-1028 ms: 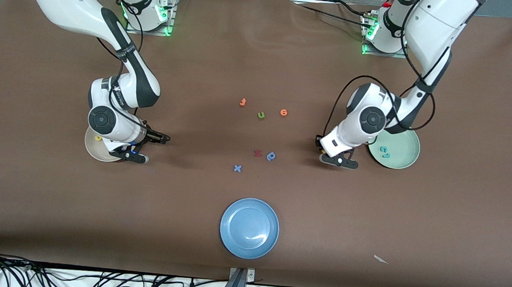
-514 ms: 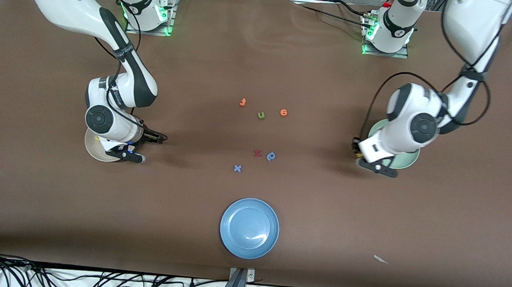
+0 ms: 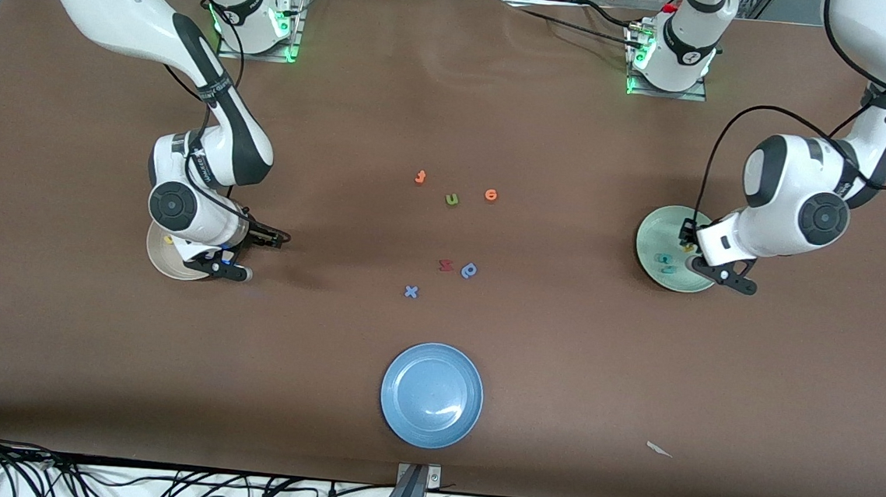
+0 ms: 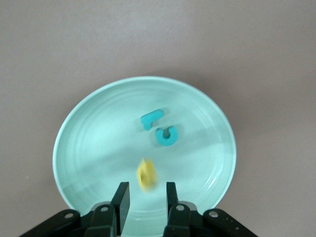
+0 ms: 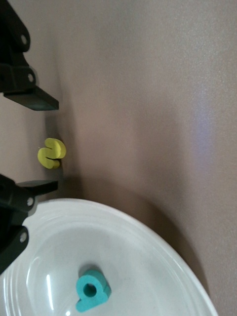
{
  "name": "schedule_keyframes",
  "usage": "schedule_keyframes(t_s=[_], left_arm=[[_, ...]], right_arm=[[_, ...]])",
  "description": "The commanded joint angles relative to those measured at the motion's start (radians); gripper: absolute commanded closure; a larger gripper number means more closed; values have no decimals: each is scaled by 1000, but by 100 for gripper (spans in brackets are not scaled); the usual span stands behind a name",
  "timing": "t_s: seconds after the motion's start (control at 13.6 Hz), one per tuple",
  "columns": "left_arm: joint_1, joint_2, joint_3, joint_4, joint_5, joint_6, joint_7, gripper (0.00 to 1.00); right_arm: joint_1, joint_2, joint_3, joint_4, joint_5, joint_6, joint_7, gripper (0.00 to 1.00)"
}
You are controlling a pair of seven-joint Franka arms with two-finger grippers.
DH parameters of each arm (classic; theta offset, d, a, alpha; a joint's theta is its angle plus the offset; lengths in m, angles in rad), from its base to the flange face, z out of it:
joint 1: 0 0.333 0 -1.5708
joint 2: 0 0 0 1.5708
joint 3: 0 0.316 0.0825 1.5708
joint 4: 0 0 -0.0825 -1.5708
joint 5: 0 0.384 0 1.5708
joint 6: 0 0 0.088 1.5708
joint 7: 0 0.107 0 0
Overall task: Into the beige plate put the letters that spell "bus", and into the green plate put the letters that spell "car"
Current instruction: 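Place the d in the green plate while the right gripper lifts the 2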
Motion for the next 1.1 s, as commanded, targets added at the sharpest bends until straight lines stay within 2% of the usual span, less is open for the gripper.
schedule_keyframes(t_s=[0.0, 0.22, 0.29, 0.51, 0.59, 0.73, 0.88, 1.03], left_arm=[[-8, -36, -1, -15, 3, -23, 10, 0], [-16, -47, -9, -23, 14, -69, 27, 0], [-17, -57, -10, -18, 15, -71, 26, 0], [-16, -140, -9, 9, 18, -71, 21, 0], [-16, -180, -9, 17, 18, -71, 18, 0], [-25, -249, -9, 55, 20, -71, 18, 0], [-37, -324, -9, 66, 70, -95, 13, 0], [-51, -369, -3, 106, 72, -172, 6, 0]], right_arm=[[-4, -19, 2, -46, -11, 54, -10, 35], [-4, -13, 2, -49, -11, 70, -10, 35], [-4, -13, 2, -49, -11, 70, -10, 37], [-4, -15, 1, -49, -11, 68, -11, 67], [-5, -15, 2, -49, -11, 67, -11, 72], [-5, -15, 2, -49, -11, 65, -11, 76], [-4, -15, 2, -45, -11, 59, -11, 83], [-4, -25, 4, -27, -10, 41, -8, 83]])
